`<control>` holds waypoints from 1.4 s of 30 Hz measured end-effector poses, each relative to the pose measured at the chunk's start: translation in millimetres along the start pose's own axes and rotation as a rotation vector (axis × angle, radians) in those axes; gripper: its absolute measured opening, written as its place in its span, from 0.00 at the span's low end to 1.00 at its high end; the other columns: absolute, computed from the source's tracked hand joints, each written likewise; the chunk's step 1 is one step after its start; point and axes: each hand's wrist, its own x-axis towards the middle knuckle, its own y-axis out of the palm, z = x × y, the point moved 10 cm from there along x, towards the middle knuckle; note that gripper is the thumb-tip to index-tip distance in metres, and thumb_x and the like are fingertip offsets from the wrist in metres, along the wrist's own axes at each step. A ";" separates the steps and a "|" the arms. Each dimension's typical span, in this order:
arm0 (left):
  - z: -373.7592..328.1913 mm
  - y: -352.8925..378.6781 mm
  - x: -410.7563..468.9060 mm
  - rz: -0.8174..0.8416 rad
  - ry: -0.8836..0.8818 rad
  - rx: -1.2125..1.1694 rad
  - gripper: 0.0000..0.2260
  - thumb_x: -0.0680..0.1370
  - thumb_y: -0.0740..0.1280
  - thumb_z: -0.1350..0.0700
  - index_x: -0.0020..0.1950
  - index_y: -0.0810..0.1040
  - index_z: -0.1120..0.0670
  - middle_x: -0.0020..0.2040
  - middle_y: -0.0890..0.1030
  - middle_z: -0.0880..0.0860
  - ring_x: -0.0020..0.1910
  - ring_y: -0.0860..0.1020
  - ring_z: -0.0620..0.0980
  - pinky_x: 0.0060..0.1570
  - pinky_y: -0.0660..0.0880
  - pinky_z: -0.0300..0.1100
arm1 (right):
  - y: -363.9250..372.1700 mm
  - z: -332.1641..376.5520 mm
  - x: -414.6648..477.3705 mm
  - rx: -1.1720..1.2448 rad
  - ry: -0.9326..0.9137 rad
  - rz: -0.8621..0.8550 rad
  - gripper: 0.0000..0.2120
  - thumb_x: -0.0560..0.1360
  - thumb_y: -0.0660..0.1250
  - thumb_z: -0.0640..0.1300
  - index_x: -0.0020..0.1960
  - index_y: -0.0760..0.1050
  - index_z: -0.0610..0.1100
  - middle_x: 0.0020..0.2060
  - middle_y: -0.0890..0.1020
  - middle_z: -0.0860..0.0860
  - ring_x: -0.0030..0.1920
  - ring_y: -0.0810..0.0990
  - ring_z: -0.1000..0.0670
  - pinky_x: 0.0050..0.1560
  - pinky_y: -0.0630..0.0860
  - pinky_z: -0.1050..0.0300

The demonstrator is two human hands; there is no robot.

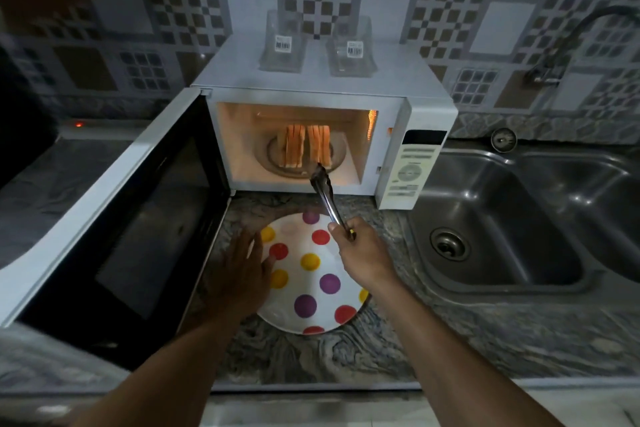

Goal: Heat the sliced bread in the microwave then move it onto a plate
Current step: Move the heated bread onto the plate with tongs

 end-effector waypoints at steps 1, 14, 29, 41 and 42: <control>0.7 6.0 -0.9 -0.008 0.010 0.014 0.30 0.80 0.47 0.43 0.78 0.61 0.56 0.77 0.62 0.60 0.74 0.64 0.63 0.71 0.62 0.62 | -2.7 -0.1 3.4 -0.034 0.001 -0.016 0.18 0.79 0.61 0.63 0.41 0.67 0.50 0.33 0.78 0.49 0.35 0.78 0.46 0.34 0.70 0.50; 16.1 30.1 15.4 -0.019 -0.035 -0.029 0.40 0.79 0.35 0.35 0.76 0.65 0.60 0.72 0.71 0.61 0.70 0.71 0.63 0.66 0.69 0.61 | -7.4 29.7 73.2 -0.263 0.055 -0.145 0.20 0.80 0.61 0.61 0.56 0.69 0.44 0.51 0.82 0.43 0.51 0.81 0.38 0.41 0.73 0.51; 7.5 12.7 10.1 -0.109 -0.071 -0.066 0.40 0.76 0.37 0.34 0.78 0.61 0.56 0.75 0.68 0.57 0.74 0.66 0.58 0.72 0.61 0.57 | 7.7 35.9 116.8 -0.292 0.134 -0.143 0.19 0.80 0.65 0.55 0.61 0.70 0.42 0.54 0.81 0.44 0.52 0.82 0.41 0.48 0.79 0.49; 8.6 12.8 9.0 -0.093 -0.092 -0.083 0.39 0.74 0.35 0.34 0.81 0.52 0.52 0.79 0.59 0.54 0.77 0.59 0.55 0.75 0.55 0.53 | 7.3 38.6 127.2 -0.310 0.123 -0.124 0.18 0.80 0.65 0.55 0.59 0.72 0.41 0.51 0.81 0.45 0.52 0.81 0.43 0.45 0.76 0.53; 7.3 10.7 9.5 -0.102 -0.079 -0.082 0.40 0.74 0.34 0.33 0.81 0.53 0.53 0.79 0.60 0.54 0.78 0.58 0.55 0.75 0.55 0.53 | 7.3 39.0 128.8 -0.328 0.125 -0.110 0.18 0.80 0.66 0.55 0.59 0.72 0.41 0.50 0.80 0.46 0.52 0.81 0.43 0.44 0.74 0.54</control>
